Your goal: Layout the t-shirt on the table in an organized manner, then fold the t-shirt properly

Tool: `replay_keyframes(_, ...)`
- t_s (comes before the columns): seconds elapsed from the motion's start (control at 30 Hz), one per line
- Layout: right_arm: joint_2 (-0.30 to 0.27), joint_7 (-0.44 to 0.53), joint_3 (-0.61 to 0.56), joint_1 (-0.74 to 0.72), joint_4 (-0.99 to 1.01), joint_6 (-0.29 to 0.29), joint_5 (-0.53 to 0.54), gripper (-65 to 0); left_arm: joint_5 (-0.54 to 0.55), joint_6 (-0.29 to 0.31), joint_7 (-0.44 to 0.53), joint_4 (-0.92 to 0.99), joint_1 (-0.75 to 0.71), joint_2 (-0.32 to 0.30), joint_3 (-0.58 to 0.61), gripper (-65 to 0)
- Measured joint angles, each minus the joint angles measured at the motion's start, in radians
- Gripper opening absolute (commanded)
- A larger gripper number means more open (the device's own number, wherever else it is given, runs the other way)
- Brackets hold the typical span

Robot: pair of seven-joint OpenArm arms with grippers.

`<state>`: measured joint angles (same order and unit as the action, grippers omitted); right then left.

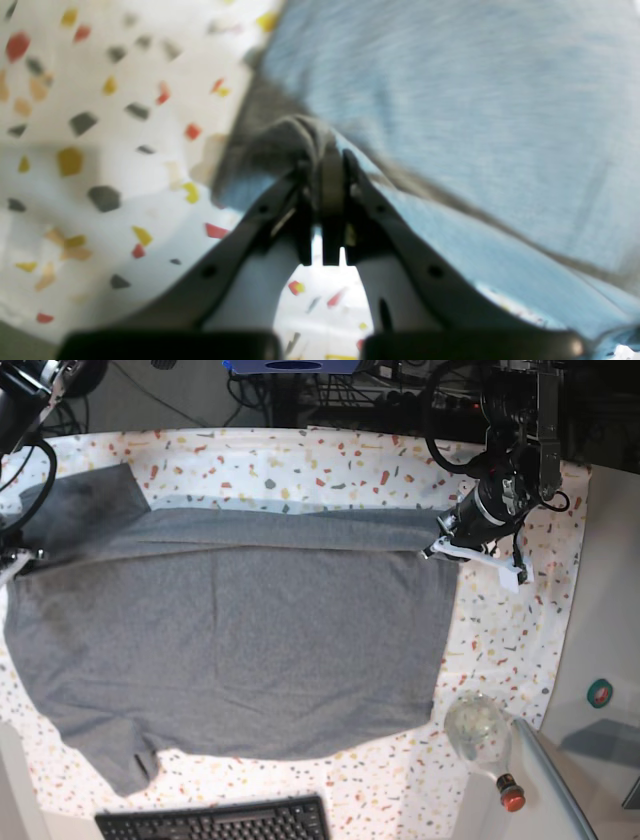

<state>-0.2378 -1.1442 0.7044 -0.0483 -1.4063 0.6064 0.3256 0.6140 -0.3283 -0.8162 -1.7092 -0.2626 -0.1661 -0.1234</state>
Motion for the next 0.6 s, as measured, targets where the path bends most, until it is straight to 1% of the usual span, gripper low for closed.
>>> replay_keyframes(0.1, -0.014, 0.029, -0.005, -0.040, 0.108, -0.027, 0.004, -65.0, 0.007, 0.003, 0.005, 0.040, 0.039, 0.000, 0.001, -65.0)
replay_keyframes(0.17, -0.023, 0.066, -0.004, -0.053, 0.150, -0.038, 0.001, -65.0, 0.008, 0.003, 0.005, 0.053, 0.058, 0.000, 0.000, -65.0)
replay_keyframes(0.27, -0.037, 0.089, -0.005, -0.066, 0.193, -0.051, 0.002, -65.0, 0.008, 0.003, 0.004, 0.082, 0.090, 0.003, 0.001, -65.0)
replay_keyframes(0.33, -0.051, 0.111, -0.047, -0.074, 0.216, -0.076, -0.011, -65.0, 0.013, 0.003, 0.004, 0.097, 0.114, 0.003, 0.001, -65.0)
replay_keyframes(0.5, -0.057, 0.175, -0.139, -0.098, 0.267, -0.076, 0.005, -65.0, 0.010, 0.002, 0.005, 0.145, 0.167, 0.002, 0.011, -65.0)
replay_keyframes(0.6, -0.059, 0.187, -0.144, -0.123, 0.315, -0.076, 0.003, -65.0, -0.006, 0.000, 0.011, 0.176, 0.196, -0.009, 0.085, -65.0)
